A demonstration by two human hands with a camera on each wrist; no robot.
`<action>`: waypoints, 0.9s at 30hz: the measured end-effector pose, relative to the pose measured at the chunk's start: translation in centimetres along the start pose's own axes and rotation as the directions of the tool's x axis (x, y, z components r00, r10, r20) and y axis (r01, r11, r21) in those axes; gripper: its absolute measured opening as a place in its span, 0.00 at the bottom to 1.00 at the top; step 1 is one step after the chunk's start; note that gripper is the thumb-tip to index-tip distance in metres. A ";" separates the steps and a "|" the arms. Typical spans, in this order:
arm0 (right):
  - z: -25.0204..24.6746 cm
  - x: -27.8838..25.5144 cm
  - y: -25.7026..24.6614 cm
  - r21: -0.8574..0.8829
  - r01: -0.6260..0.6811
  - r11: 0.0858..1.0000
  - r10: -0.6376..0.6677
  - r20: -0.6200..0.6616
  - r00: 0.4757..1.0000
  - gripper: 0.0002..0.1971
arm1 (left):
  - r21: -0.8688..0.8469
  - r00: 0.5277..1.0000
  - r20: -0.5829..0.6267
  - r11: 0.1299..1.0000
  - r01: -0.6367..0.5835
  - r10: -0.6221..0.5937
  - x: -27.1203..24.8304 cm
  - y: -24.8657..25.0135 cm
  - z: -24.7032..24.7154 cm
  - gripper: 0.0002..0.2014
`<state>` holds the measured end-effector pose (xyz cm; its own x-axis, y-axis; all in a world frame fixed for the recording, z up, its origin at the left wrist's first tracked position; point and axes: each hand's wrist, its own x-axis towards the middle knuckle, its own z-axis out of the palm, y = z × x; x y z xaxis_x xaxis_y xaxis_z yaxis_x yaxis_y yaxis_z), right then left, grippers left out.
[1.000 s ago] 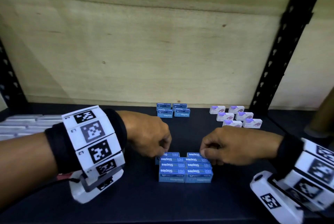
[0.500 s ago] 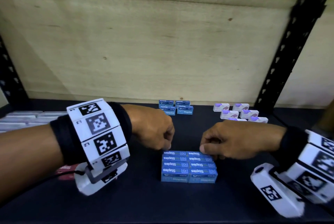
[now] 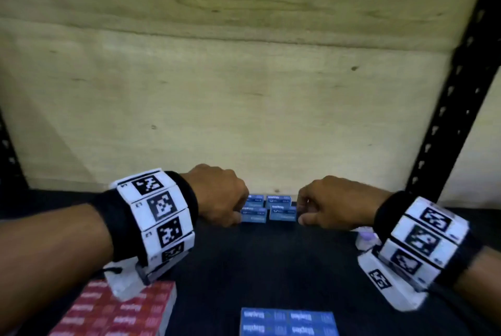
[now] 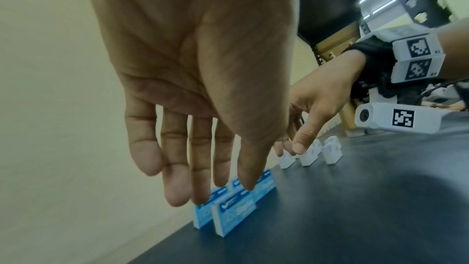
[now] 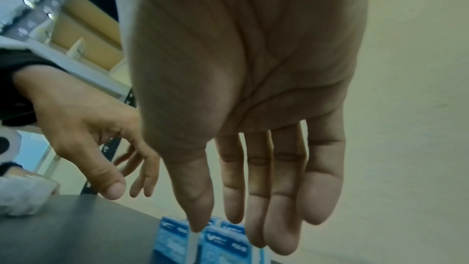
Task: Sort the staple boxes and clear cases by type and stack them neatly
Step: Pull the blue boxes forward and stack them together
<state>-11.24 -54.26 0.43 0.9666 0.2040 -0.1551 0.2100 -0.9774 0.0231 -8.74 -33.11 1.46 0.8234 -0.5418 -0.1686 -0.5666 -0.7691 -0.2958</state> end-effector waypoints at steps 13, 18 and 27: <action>-0.5 6.4 0.1 -0.062 0.008 0.998 0.000 0.134 0.991 0.13 | -0.111 0.987 0.142 0.992 -0.065 0.081 6.1 -1.0 -0.2 0.16; -0.1 6.9 0.2 -0.072 0.029 0.997 -0.021 0.112 0.993 0.11 | -0.090 0.989 0.135 0.994 -0.054 0.066 6.8 -0.5 0.2 0.12; -0.3 4.1 0.1 -0.007 0.070 0.998 -0.068 0.137 0.988 0.09 | -0.147 0.986 0.132 0.986 -0.085 0.104 5.0 0.0 -0.1 0.11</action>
<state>-7.18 -53.49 0.10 0.9209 0.2607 -0.2899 0.2779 -0.9604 0.0194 -4.62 -35.88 0.67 0.7567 -0.5694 -0.3214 -0.6325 -0.7619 -0.1395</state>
